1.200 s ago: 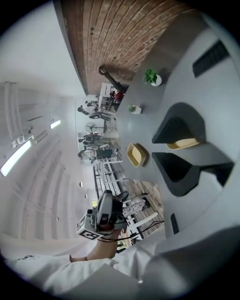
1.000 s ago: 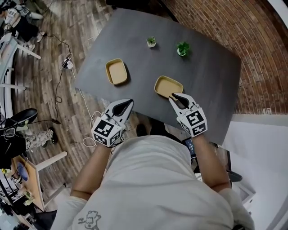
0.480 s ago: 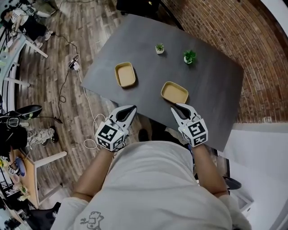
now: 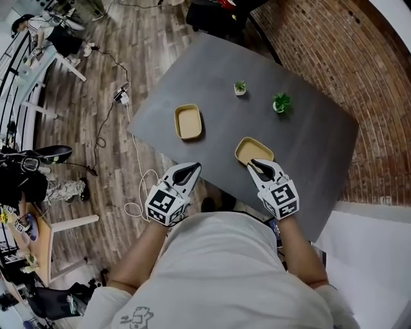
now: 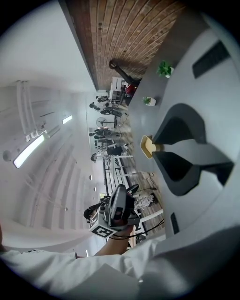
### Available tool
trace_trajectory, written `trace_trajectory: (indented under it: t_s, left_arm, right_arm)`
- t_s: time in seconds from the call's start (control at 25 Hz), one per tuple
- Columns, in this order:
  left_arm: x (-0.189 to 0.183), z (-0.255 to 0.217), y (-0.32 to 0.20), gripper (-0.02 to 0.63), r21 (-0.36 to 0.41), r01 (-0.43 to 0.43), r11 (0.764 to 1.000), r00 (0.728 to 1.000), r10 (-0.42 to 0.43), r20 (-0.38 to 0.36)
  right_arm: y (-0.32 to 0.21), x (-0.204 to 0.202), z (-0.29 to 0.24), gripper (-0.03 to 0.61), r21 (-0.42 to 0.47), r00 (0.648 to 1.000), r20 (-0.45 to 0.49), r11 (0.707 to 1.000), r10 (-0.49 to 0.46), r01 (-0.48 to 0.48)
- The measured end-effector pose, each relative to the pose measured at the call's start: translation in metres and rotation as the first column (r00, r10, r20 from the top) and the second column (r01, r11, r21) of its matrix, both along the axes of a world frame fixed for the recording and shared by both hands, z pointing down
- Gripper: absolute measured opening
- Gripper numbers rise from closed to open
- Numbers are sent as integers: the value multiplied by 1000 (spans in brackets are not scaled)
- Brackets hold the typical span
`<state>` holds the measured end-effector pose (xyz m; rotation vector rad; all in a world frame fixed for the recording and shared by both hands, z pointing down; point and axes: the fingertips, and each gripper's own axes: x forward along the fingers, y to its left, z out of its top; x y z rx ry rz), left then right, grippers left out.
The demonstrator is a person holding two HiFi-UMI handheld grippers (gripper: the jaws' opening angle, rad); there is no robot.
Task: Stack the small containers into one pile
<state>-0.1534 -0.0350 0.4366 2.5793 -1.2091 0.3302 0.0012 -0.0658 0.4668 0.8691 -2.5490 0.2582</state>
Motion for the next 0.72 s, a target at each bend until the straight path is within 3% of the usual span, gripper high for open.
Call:
trace_trajectory:
  t_s: [0.44,0.72]
  left_arm:
    - [25,-5,-22,11,20,70,997,998,-70,7]
    - [19,-3,-27,11,18,100,995,995,-100,6]
  right_arm:
    - [-22,3,-2,54,-7,995,37,995,-98,98]
    - [-30,-6,-3,54,-8,992,51,993,-116,116]
